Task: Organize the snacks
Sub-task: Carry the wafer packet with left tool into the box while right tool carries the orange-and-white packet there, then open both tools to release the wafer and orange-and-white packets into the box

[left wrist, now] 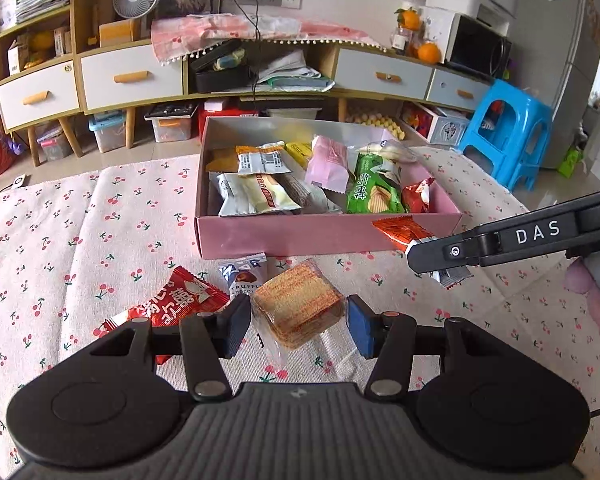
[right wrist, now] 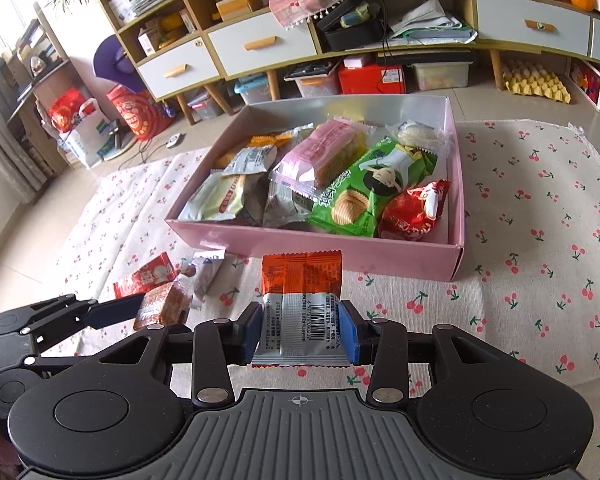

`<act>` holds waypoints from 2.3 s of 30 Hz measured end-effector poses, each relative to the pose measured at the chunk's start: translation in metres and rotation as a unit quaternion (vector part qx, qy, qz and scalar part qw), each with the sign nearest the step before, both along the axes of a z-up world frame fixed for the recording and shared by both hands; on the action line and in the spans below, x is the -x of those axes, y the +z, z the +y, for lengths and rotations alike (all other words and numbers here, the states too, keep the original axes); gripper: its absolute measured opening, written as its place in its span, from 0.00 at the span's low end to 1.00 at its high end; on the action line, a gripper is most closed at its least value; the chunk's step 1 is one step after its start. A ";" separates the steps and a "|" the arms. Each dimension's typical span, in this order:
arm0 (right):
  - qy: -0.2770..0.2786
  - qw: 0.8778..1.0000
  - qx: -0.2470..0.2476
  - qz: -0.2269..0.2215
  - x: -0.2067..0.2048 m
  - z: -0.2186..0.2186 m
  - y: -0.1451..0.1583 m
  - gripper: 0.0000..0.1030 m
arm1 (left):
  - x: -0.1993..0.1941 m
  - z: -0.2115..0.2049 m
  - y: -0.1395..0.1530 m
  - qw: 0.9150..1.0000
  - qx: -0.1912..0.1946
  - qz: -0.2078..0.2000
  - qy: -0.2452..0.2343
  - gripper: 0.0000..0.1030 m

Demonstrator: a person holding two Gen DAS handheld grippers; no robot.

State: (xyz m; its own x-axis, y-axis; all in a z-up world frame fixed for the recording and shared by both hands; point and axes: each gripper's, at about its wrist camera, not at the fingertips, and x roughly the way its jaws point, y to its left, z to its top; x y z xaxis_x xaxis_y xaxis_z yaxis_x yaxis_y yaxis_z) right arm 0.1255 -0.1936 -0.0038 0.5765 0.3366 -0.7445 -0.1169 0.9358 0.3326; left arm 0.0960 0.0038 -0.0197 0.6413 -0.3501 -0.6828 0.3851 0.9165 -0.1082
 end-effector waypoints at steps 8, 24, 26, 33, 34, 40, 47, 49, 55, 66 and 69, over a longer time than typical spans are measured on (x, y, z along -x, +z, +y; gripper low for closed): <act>-0.050 0.998 -0.035 -0.008 -0.018 -0.019 0.008 0.38 | -0.021 -0.002 0.017 0.999 0.013 -0.026 0.039 0.47; -0.119 0.990 -0.057 -0.051 -0.070 -0.044 -0.004 0.38 | -0.068 -0.036 0.006 0.996 -0.023 -0.076 0.028 0.48; -0.124 0.989 -0.059 -0.049 -0.074 -0.048 -0.007 0.38 | -0.071 -0.037 0.004 0.996 -0.023 -0.077 0.027 0.48; -0.123 0.989 -0.066 -0.053 -0.079 -0.050 -0.013 0.40 | -0.074 -0.041 0.001 0.996 -0.029 -0.077 0.020 0.49; -0.122 0.989 -0.065 -0.053 -0.078 -0.049 -0.013 0.41 | -0.075 -0.043 0.001 0.996 -0.031 -0.076 0.020 0.49; -0.116 0.990 -0.059 -0.059 -0.077 -0.044 -0.009 0.48 | -0.072 -0.045 0.002 0.995 -0.036 -0.088 0.017 0.64; -0.109 0.990 -0.053 -0.067 -0.073 -0.041 -0.002 0.62 | -0.069 -0.044 0.004 0.995 -0.041 -0.085 0.017 0.77; -0.109 0.990 -0.053 -0.066 -0.071 -0.041 0.000 0.66 | -0.067 -0.043 0.006 0.996 -0.042 -0.083 0.018 0.80; -0.101 0.992 -0.033 -0.064 -0.060 -0.034 0.008 0.76 | -0.060 -0.035 0.014 0.996 -0.033 -0.075 0.027 0.88; -0.107 0.993 -0.009 -0.058 -0.035 -0.030 0.027 0.85 | -0.040 -0.018 0.028 0.996 -0.039 -0.064 0.047 0.99; -0.109 0.992 -0.002 -0.058 -0.026 -0.029 0.031 0.88 | -0.035 -0.012 0.030 0.997 -0.038 -0.053 0.047 0.99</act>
State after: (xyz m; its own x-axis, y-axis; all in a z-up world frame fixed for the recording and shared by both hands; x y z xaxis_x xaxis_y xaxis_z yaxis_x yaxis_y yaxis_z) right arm 0.1519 -0.2223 0.0271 0.7174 0.1961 -0.6685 0.0516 0.9419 0.3318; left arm 0.1311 -0.0083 0.0106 0.7382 -0.2357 -0.6321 0.3031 0.9529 -0.0013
